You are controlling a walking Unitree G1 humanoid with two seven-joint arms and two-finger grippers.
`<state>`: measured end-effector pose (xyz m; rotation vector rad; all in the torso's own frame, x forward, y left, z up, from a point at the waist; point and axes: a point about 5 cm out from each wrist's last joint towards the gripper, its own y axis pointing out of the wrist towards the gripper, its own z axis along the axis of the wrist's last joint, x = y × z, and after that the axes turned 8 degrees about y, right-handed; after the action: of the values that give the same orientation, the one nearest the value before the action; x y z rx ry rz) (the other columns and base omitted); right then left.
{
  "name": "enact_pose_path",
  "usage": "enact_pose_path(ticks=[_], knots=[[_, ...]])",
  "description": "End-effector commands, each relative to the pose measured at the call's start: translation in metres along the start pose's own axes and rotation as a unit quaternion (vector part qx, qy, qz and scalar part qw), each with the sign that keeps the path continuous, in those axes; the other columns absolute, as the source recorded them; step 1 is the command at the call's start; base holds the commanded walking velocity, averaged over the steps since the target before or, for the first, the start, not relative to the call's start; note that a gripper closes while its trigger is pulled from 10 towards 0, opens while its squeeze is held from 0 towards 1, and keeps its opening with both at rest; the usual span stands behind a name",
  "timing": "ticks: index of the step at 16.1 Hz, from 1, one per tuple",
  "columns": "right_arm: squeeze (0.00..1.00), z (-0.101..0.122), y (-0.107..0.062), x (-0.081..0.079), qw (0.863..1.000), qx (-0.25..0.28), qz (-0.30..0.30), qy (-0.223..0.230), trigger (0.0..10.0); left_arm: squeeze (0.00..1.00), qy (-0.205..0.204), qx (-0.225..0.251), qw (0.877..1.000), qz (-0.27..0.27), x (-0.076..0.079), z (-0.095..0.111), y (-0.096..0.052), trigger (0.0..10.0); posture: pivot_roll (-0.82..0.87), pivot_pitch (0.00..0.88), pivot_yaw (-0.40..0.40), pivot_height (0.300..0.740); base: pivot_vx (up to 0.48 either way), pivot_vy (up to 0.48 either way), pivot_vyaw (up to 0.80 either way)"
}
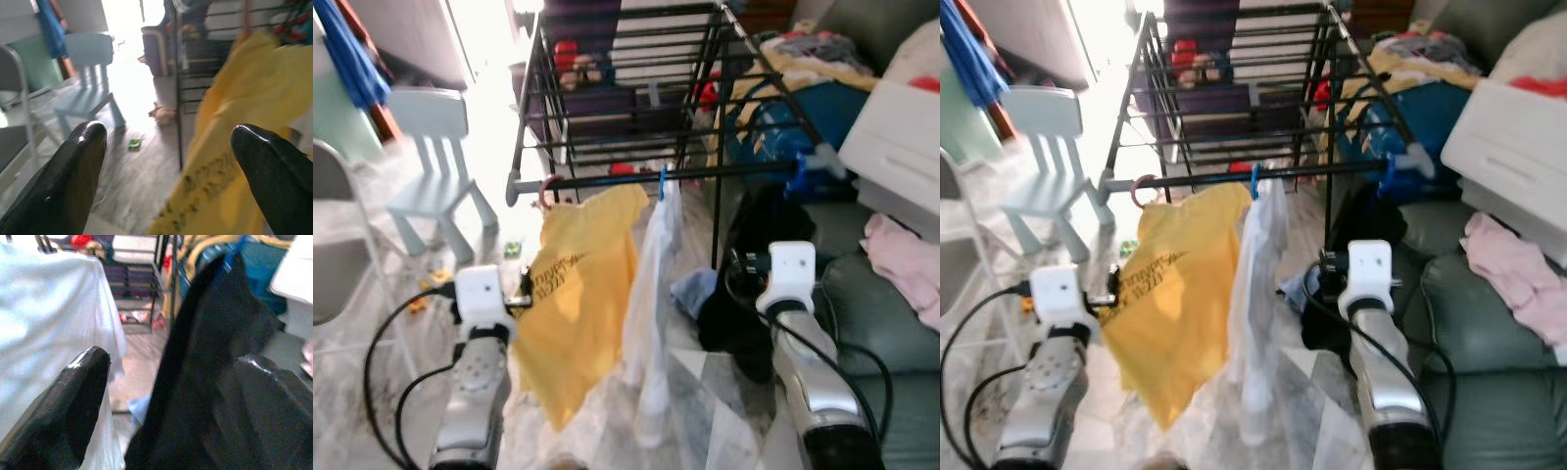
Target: Hang hanger
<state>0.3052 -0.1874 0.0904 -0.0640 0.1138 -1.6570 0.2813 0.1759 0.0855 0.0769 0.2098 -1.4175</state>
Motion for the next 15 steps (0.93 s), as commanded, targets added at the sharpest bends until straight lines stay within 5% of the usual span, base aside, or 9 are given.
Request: enact_pose_path(ticks=[1,6,8,12,15], knots=[[0.08,0.005,0.0,-0.003,1.0,0.01,0.005,0.007,10.0,0.0,0.01,0.0,1.0,0.0,-0.004,0.001,0.001,10.0,-0.09,0.0,0.048,0.74,-0.281,0.0,0.0],[0.0,0.003,-0.01,-0.001,1.0,0.013,0.006,0.01,10.0,0.0,0.012,-0.008,1.0,-0.019,-0.001,-0.007,-0.02,10.0,-0.08,0.0,0.058,0.74,-0.111,0.0,0.0],[0.0,-0.012,-0.02,0.005,1.0,-0.008,0.008,0.018,10.0,0.0,0.032,-0.031,0.998,-0.039,0.0,-0.029,-0.035,10.0,-0.09,0.0,0.096,0.74,0.0,0.0,0.0],[0.0,-0.014,-0.043,0.01,1.0,-0.005,0.021,0.001,10.0,0.0,0.054,-0.061,0.996,-0.022,-0.02,-0.043,-0.06,10.0,-0.13,0.0,0.117,0.74,0.0,0.0,0.0],[0.0,-0.006,-0.035,0.006,0.999,0.002,0.051,0.006,10.0,0.0,0.059,-0.053,0.997,0.001,-0.031,-0.039,-0.051,10.0,-0.12,0.0,0.107,0.74,0.0,0.0,0.0]])
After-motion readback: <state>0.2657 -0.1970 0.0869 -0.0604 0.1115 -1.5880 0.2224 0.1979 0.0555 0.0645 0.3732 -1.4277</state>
